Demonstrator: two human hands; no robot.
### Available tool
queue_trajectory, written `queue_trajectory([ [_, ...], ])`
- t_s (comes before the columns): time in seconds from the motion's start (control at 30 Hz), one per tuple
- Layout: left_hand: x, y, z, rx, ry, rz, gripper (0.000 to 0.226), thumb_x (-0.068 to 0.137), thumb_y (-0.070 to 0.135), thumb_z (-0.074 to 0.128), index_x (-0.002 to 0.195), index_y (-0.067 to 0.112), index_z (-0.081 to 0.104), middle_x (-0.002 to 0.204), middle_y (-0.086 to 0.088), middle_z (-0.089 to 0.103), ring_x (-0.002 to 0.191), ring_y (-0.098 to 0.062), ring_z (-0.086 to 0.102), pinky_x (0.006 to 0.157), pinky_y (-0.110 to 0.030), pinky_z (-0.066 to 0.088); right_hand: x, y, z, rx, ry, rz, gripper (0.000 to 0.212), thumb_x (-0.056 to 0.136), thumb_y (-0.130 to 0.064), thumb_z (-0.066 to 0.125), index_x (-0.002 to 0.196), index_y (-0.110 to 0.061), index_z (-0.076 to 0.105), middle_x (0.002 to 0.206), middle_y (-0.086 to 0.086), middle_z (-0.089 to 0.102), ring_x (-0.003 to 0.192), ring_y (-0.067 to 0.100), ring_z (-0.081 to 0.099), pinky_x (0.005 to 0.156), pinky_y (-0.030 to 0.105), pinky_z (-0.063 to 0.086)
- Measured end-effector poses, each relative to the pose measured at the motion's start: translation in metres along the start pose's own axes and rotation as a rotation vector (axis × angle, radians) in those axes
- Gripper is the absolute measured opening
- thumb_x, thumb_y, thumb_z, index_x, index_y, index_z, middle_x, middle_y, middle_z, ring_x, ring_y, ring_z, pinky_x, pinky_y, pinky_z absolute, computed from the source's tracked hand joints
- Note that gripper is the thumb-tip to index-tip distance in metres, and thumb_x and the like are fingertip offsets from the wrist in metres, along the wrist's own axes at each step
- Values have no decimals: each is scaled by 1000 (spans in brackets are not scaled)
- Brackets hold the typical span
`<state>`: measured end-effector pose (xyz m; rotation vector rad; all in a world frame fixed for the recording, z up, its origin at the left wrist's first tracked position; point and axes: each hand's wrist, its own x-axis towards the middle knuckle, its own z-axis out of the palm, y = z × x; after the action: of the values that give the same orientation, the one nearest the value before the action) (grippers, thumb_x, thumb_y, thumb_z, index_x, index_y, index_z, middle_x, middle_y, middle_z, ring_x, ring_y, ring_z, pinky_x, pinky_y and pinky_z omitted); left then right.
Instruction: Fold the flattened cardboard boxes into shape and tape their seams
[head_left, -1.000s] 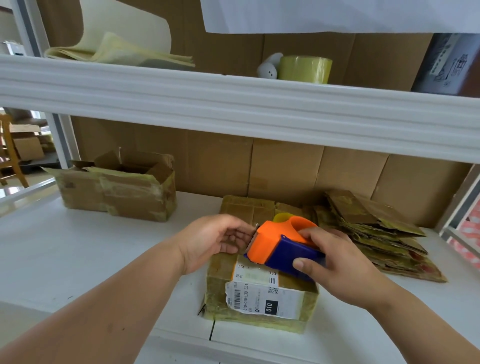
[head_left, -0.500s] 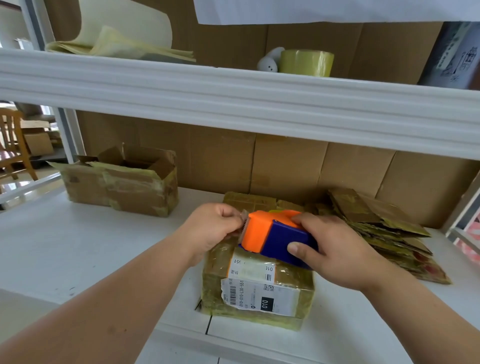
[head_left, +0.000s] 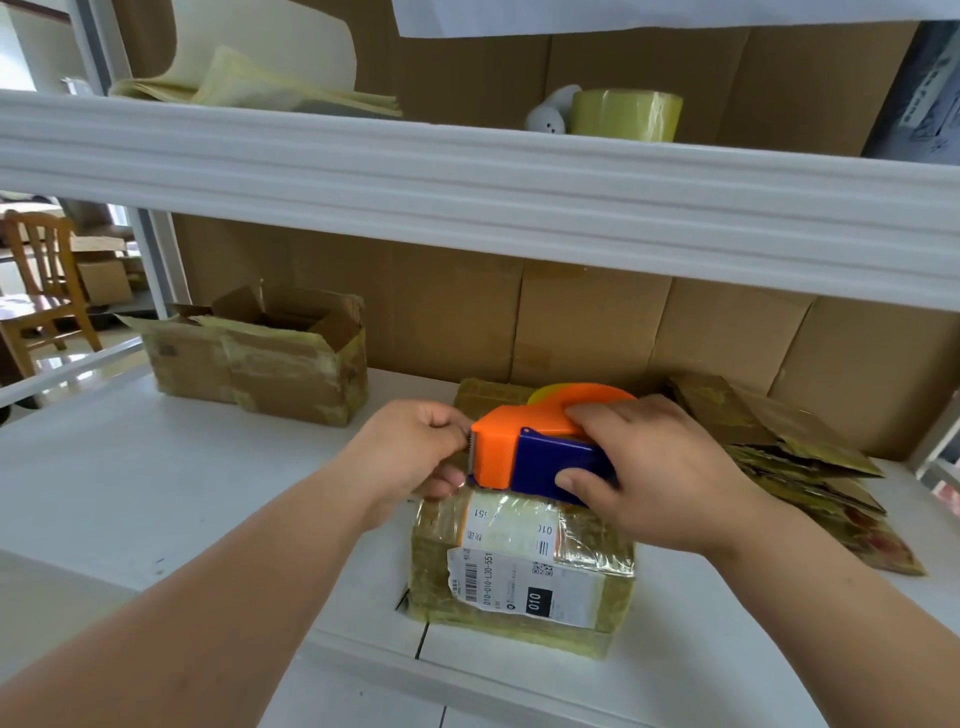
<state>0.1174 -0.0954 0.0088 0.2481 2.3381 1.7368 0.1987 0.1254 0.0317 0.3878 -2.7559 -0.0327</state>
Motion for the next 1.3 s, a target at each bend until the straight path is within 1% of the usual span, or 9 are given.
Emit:
queue_trajectory([
  [0.1,0,2,-10,-194,-112,-90,14,101,10,53,104,10,67,84,-7,69,60,-15,63,76,-43,62,5,-6,-11,-27,11,-28,34,88,-60,51,106,-31,53,91,-14,60,79,11,53,78,26,37],
  [0.2,0,-4,-15,-299,-134,-124,14,101,10,53,103,11,67,73,1,66,55,-11,48,80,-50,60,11,-14,-25,5,-47,-29,28,90,-57,55,103,-32,53,86,-15,56,74,10,51,61,14,25],
  [0.3,2,-10,-17,-349,-185,-152,18,102,9,51,109,7,66,74,-3,63,52,-9,42,84,-56,58,17,-19,-31,62,-125,-1,33,90,-58,56,108,-31,55,93,-13,64,81,10,59,63,23,43],
  [0.43,4,-15,-16,-334,-172,-151,21,102,7,48,114,3,64,70,-7,52,48,-8,38,79,-52,60,18,-18,-25,206,-223,73,32,91,-56,57,107,-29,58,95,-9,67,84,10,63,75,39,56],
  [0.53,3,-13,-13,-309,-141,-136,16,102,8,48,102,6,64,65,-5,49,49,-9,36,78,-50,61,15,-12,-22,301,-246,91,29,90,-54,60,108,-31,57,96,-10,67,84,8,64,75,38,57],
  [0.63,4,-13,-12,-312,-93,-106,16,102,12,51,94,8,64,73,-5,60,50,-9,38,78,-51,61,9,-5,-21,315,-236,99,28,90,-54,62,107,-32,56,96,-12,67,85,8,64,75,38,56],
  [0.93,8,-15,-6,-315,-22,-2,19,104,14,48,98,6,63,73,-2,60,46,-8,42,75,-51,61,-5,6,-30,329,-234,113,31,89,-57,60,111,-35,54,97,-16,65,86,6,64,71,28,55],
  [1.07,11,-22,-30,-380,68,-16,17,105,15,46,98,7,60,68,0,53,46,-8,41,74,-53,60,-17,17,-34,218,-233,166,29,91,-53,58,108,-30,60,92,-12,65,81,8,61,72,32,52],
  [1.3,8,-35,-48,-359,93,-72,17,105,15,46,100,6,60,73,-4,54,49,-11,45,66,-45,61,-31,27,-39,169,-264,253,24,92,-47,59,108,-29,63,85,-10,65,76,5,58,65,21,43],
])
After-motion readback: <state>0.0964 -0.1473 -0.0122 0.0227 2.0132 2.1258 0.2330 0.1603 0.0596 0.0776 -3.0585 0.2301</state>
